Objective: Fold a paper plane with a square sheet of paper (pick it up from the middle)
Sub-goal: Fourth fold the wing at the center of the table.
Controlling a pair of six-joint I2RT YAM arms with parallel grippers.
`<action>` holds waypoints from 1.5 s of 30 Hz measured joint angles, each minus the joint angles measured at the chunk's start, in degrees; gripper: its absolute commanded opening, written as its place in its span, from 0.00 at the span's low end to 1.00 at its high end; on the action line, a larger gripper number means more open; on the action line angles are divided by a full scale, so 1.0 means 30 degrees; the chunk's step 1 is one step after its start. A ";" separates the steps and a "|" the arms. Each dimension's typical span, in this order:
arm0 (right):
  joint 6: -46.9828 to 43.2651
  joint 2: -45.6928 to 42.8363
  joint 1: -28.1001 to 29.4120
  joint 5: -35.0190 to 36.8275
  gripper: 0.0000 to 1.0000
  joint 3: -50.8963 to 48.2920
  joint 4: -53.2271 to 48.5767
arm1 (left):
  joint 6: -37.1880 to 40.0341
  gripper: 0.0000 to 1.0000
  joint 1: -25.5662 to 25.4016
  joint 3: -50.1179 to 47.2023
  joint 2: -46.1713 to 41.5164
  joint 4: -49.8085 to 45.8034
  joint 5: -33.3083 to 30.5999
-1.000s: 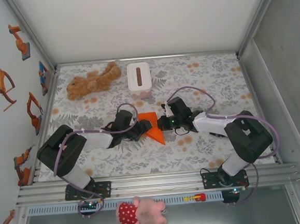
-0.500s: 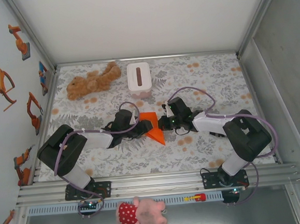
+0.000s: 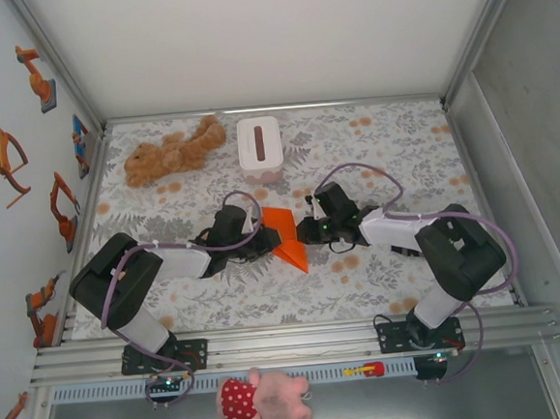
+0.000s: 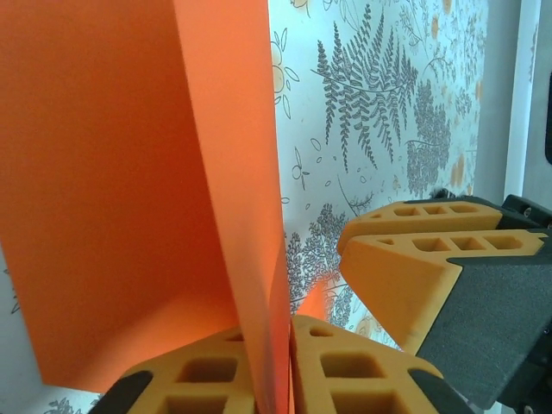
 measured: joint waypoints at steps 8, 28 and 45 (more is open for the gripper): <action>-0.1020 -0.2594 -0.0102 0.2565 0.63 -0.0007 -0.1785 | -0.0313 0.11 0.0000 0.0262 -0.0066 -0.1202 -0.0714; -0.5799 -0.2076 0.4306 0.6929 0.33 -0.0794 -0.0270 | -0.2390 0.14 0.0160 0.5085 0.1268 -0.7089 -0.3169; -0.5850 -0.1137 0.4313 0.7096 0.27 -0.0794 0.0459 | -0.1807 0.17 0.1158 0.5085 0.1311 -0.7468 -0.1654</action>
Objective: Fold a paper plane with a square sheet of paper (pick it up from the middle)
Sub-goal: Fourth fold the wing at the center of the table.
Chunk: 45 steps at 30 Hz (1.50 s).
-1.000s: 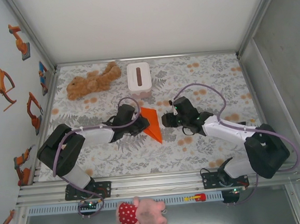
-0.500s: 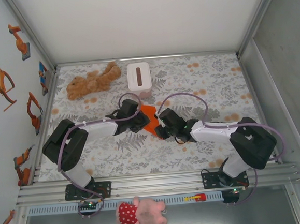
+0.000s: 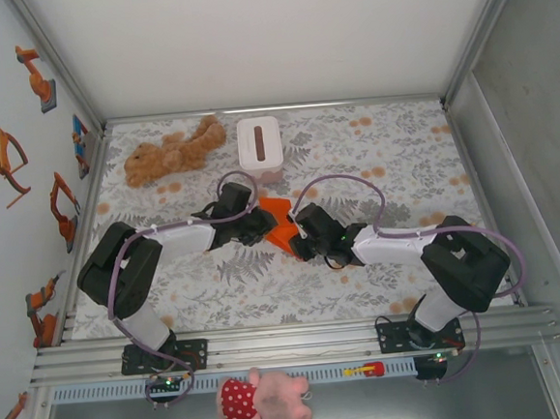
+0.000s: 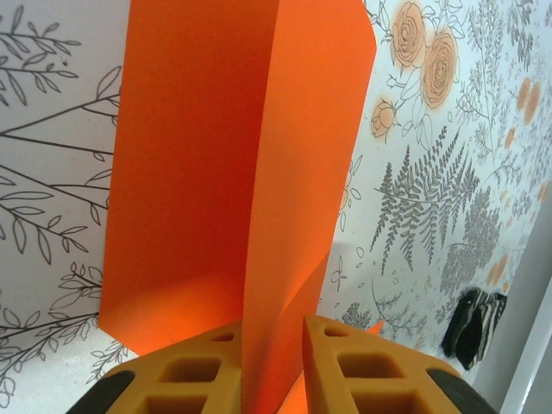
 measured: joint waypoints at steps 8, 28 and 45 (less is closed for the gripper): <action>0.0372 -0.0809 0.0117 0.1137 0.33 -0.0058 -0.0087 | 0.0444 0.09 0.0087 0.0117 -0.0007 -0.0211 0.0452; 0.1858 0.1151 0.2630 0.4095 0.35 0.1071 -0.0583 | -0.1246 0.10 0.0087 0.0918 0.0073 -0.0845 0.0503; 0.1829 0.2222 0.2630 0.4575 0.32 0.1581 -0.0583 | -0.1392 0.13 0.0087 0.1166 0.0124 -0.1115 0.0583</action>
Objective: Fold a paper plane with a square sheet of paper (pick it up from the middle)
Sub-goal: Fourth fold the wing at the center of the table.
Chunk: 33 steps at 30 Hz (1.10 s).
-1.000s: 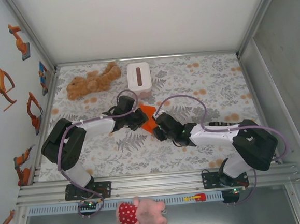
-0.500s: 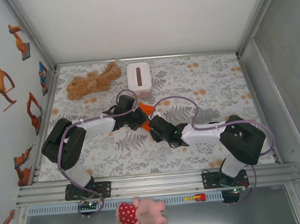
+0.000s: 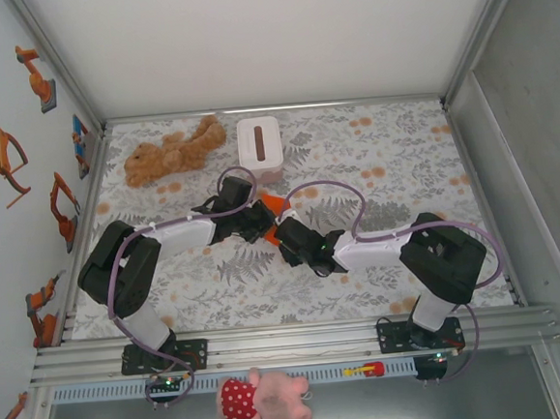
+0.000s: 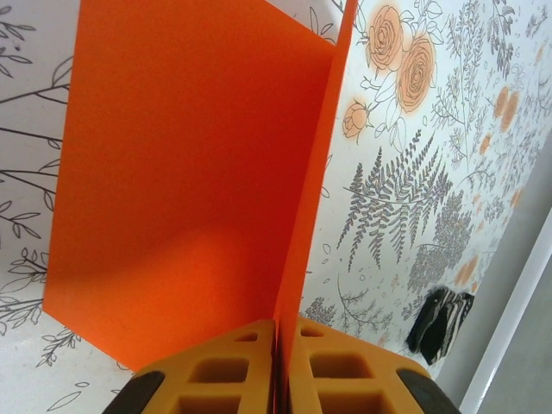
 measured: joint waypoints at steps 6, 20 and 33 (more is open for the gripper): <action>-0.0066 0.0000 0.0000 0.0175 0.26 0.0000 0.0000 | -0.0102 0.20 0.0036 0.0007 0.0000 -0.0044 -0.0007; -0.0488 0.0000 0.0000 0.0175 0.12 0.0000 0.0015 | 0.0102 0.43 0.1260 -0.0765 -0.2637 -0.1195 -0.1042; -0.0765 0.0000 -0.0248 -0.1872 0.03 -0.0146 0.0590 | 0.0146 0.44 0.1392 -0.4014 -0.4014 -0.0882 -0.1661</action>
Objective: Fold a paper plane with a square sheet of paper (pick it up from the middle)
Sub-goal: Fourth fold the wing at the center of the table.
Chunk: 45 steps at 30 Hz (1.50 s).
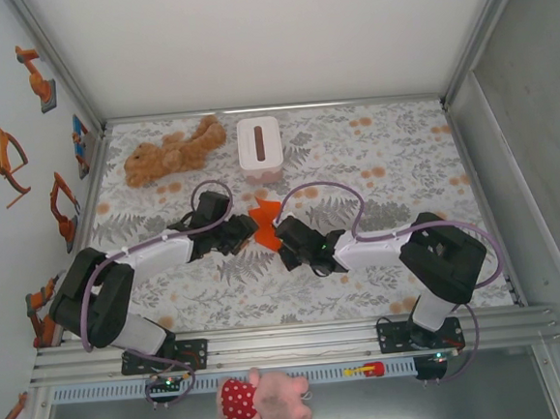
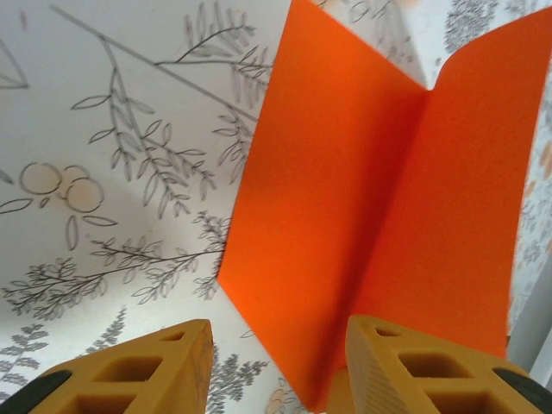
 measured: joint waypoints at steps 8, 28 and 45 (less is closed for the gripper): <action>-0.0007 0.0000 -0.0962 -0.2761 0.02 -0.0095 0.0415 | -0.0073 0.35 -0.0430 -0.0175 0.1188 0.1552 0.0561; 0.0459 0.0590 -0.2339 -0.6958 0.00 -0.0022 0.0481 | -0.0073 0.29 -0.0648 -0.0153 0.2346 0.1967 0.0780; 0.2812 0.0583 -0.5187 -1.1774 0.00 -0.1945 0.2973 | 0.1166 0.41 -0.1807 -0.1042 0.0765 0.4634 0.0699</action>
